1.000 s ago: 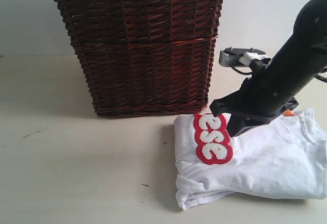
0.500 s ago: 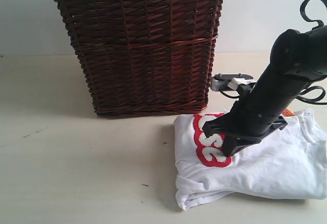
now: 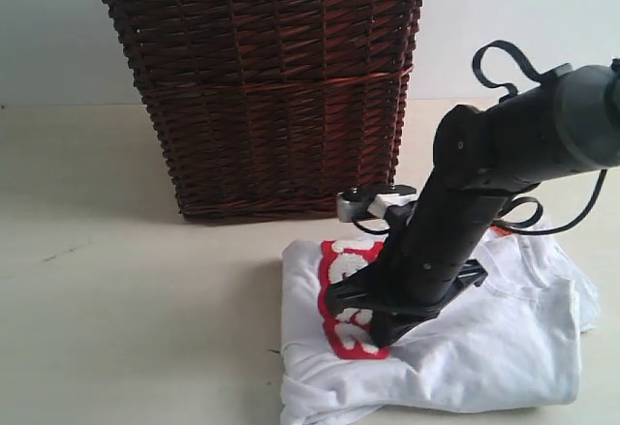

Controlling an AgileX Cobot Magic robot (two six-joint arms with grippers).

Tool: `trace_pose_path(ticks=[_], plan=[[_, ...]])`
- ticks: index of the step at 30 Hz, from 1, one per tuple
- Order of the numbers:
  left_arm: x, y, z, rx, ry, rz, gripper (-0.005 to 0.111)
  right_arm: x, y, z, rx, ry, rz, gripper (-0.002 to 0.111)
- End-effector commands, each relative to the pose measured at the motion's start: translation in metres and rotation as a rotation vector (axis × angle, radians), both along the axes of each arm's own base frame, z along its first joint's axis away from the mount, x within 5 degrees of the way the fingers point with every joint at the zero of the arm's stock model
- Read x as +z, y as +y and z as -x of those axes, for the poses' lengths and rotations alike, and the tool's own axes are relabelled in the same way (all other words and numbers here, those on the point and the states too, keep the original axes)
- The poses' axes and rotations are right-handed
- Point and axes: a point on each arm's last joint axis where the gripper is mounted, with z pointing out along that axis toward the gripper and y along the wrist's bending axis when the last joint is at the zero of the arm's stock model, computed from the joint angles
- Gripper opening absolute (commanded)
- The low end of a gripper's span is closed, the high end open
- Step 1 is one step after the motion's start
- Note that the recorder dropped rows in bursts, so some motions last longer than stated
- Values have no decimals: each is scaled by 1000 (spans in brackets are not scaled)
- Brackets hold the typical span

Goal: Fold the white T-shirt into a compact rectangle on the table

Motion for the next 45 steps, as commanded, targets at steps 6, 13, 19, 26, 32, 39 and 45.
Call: trace_pose_path(ticks=[6, 13, 19, 26, 32, 39, 45], plan=[[-1, 2, 0, 22, -12, -19, 0, 0, 65, 21, -3, 10, -125, 0], [-1, 2, 0, 22, -12, -19, 0, 1, 118, 10, 87, -16, -183, 0], [-1, 2, 2, 22, -8, -19, 0, 28, 128, -4, 176, -94, -182, 0], [-2, 3, 7, 23, -7, -24, 0, 81, 63, 3, 133, -308, 0, 0], [-3, 3, 8, 22, 5, -26, 0, 49, -29, -13, -151, -191, 18, 20], [-3, 3, 8, 22, 5, -26, 0, 45, -64, -18, -198, -144, 61, 65], [-4, 3, 7, 25, 11, -13, 0, 33, -47, -9, -172, -51, -118, 64]])
